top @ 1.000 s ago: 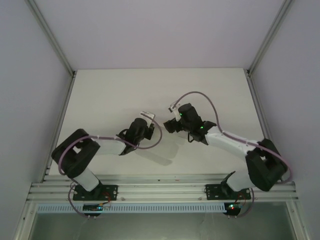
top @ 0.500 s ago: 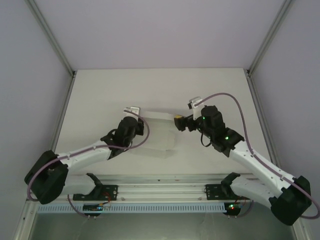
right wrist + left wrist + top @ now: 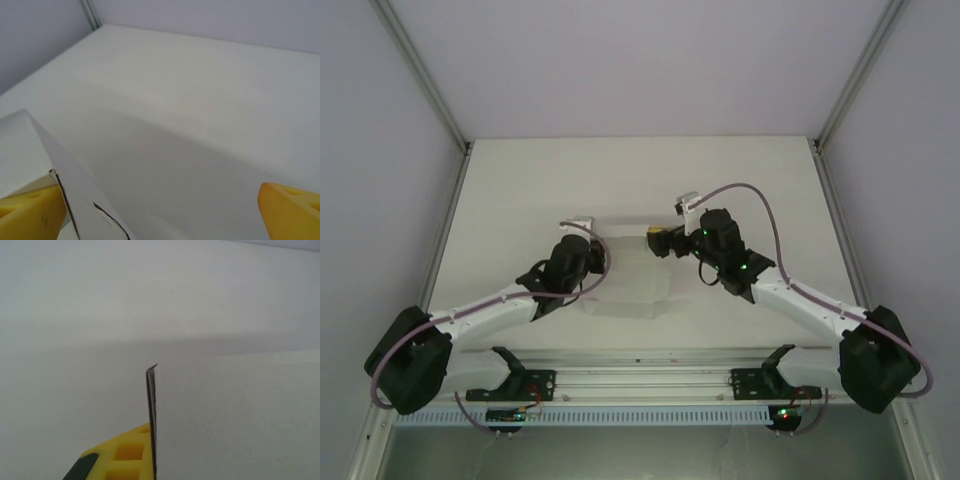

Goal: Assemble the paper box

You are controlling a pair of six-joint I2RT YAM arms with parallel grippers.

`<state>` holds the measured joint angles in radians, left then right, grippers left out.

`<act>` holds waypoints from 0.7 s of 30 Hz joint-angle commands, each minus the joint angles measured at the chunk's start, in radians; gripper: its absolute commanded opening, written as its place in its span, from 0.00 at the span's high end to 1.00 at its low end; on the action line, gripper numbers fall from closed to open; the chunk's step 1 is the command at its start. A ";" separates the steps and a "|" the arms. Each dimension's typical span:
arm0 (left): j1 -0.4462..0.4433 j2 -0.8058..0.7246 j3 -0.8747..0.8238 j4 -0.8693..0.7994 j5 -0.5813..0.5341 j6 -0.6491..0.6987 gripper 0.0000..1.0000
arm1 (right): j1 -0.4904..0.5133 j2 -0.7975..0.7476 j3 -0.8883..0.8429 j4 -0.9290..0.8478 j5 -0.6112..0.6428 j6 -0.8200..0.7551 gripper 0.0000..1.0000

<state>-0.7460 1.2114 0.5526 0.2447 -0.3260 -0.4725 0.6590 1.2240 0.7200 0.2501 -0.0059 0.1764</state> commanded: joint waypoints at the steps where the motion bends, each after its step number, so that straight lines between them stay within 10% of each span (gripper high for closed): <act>1: -0.023 -0.019 0.010 0.057 0.102 -0.032 1.00 | 0.045 0.004 -0.043 0.252 -0.016 0.047 0.00; 14: 0.004 -0.169 -0.020 -0.065 -0.060 -0.090 1.00 | 0.031 -0.385 -0.157 -0.403 0.195 0.110 0.00; 21: 0.015 -0.225 -0.032 -0.100 -0.050 -0.067 1.00 | -0.002 -0.450 -0.247 -0.393 0.178 0.166 0.00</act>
<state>-0.7380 1.0122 0.5316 0.1581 -0.3786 -0.5507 0.6697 0.7815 0.4938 -0.1143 0.1654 0.2989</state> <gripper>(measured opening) 0.080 0.995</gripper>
